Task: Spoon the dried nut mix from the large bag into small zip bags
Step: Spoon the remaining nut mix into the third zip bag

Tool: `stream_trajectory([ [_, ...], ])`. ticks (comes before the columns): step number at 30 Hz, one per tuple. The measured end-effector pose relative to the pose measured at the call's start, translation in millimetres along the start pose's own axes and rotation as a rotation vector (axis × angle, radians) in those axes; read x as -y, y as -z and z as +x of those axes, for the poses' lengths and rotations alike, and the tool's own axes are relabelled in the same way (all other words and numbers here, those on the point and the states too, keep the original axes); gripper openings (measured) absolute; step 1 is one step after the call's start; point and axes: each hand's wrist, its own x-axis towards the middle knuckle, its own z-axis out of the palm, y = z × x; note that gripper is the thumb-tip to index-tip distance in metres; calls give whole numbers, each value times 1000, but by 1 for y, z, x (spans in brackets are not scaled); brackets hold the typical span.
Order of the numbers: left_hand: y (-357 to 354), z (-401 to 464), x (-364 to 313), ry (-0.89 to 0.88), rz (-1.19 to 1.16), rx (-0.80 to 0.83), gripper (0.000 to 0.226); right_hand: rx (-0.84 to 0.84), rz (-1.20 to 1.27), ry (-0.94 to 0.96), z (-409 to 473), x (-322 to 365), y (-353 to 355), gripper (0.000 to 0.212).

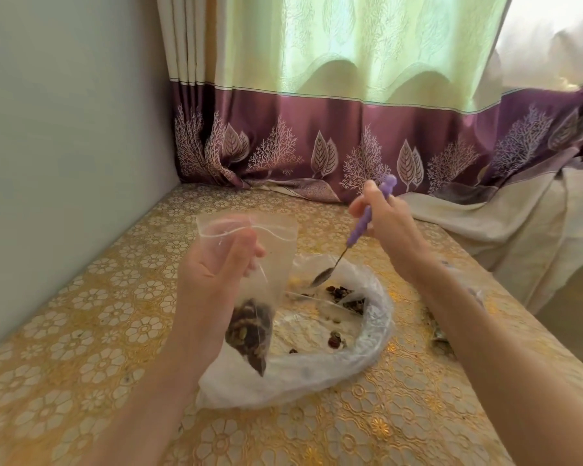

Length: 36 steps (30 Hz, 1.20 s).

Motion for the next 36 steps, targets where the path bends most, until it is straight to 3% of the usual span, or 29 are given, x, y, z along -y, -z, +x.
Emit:
stream_trajectory([
  [3,-12,-2,3,14,45,-4,49,-112,-60,-5,-27,-29,13,60],
  [7,-20,-10,19,79,61,-32,28,-233,62,-35,-57,-58,30,55],
  [17,-10,-27,49,171,225,120,46,-368,-49,15,-104,-75,39,43],
  [23,-9,-37,66,189,473,217,66,-485,-55,24,-113,-80,34,41],
  [30,-6,-39,75,159,516,273,58,-490,-127,53,-116,-92,20,26],
  [36,-4,-37,77,180,525,260,62,-490,-38,-80,-116,-104,14,22],
])
